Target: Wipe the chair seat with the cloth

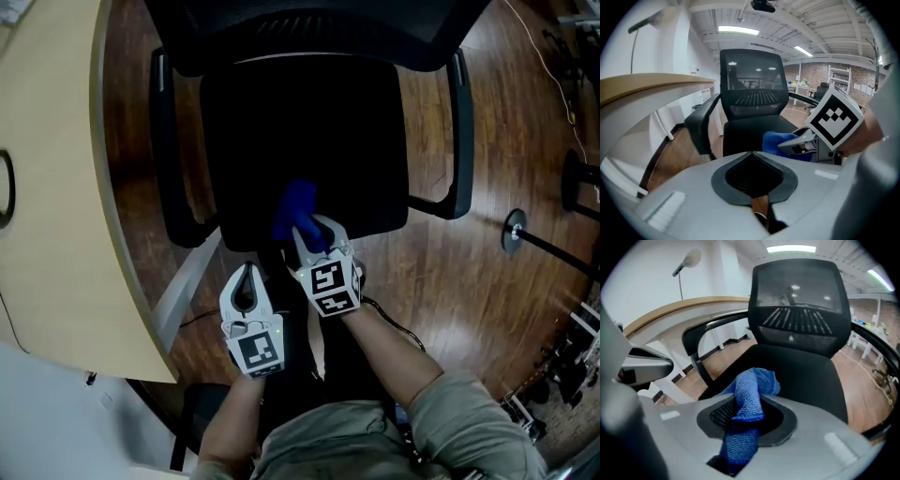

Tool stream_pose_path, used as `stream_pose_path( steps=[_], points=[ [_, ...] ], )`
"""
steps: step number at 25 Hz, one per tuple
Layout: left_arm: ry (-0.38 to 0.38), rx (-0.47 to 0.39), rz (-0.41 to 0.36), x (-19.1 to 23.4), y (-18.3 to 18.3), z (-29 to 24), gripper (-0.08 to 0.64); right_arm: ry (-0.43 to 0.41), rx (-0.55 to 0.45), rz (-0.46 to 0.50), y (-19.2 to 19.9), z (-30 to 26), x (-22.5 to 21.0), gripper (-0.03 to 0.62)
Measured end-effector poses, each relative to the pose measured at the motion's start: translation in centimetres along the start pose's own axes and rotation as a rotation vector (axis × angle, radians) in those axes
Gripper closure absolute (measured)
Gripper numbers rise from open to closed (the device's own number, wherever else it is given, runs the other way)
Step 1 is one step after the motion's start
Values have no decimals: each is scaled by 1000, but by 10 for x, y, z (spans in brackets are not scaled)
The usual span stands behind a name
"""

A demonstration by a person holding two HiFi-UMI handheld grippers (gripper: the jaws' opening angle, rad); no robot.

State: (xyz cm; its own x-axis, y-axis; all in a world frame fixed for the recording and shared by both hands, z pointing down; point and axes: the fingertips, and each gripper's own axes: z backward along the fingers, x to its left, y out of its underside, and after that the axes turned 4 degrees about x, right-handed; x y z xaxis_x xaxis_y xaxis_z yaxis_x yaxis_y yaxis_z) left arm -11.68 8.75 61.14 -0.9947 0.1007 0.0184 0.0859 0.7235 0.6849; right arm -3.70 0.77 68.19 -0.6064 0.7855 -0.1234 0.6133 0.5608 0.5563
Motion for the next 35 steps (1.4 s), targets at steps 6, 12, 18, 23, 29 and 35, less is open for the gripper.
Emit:
stream_pose_path(
  steps=[6, 12, 18, 23, 29, 35],
  points=[
    [-48, 20, 68, 49, 47, 30, 555, -150, 27, 183, -21, -36, 114, 491],
    [-59, 56, 85, 74, 67, 39, 555, -203, 88, 255, -3, -69, 164, 491],
    [-30, 73, 65, 61, 82, 29, 555, -177, 96, 238, 13, -80, 149, 491],
    [15, 39, 16, 33, 60, 19, 555, -130, 94, 181, 19, -59, 112, 491],
    [104, -12, -49, -26, 10, 2, 555, -25, 88, 98, 30, -19, 33, 491],
    [207, -28, -135, -98, -13, -9, 555, 89, 88, -18, 57, 27, -46, 491]
  ],
)
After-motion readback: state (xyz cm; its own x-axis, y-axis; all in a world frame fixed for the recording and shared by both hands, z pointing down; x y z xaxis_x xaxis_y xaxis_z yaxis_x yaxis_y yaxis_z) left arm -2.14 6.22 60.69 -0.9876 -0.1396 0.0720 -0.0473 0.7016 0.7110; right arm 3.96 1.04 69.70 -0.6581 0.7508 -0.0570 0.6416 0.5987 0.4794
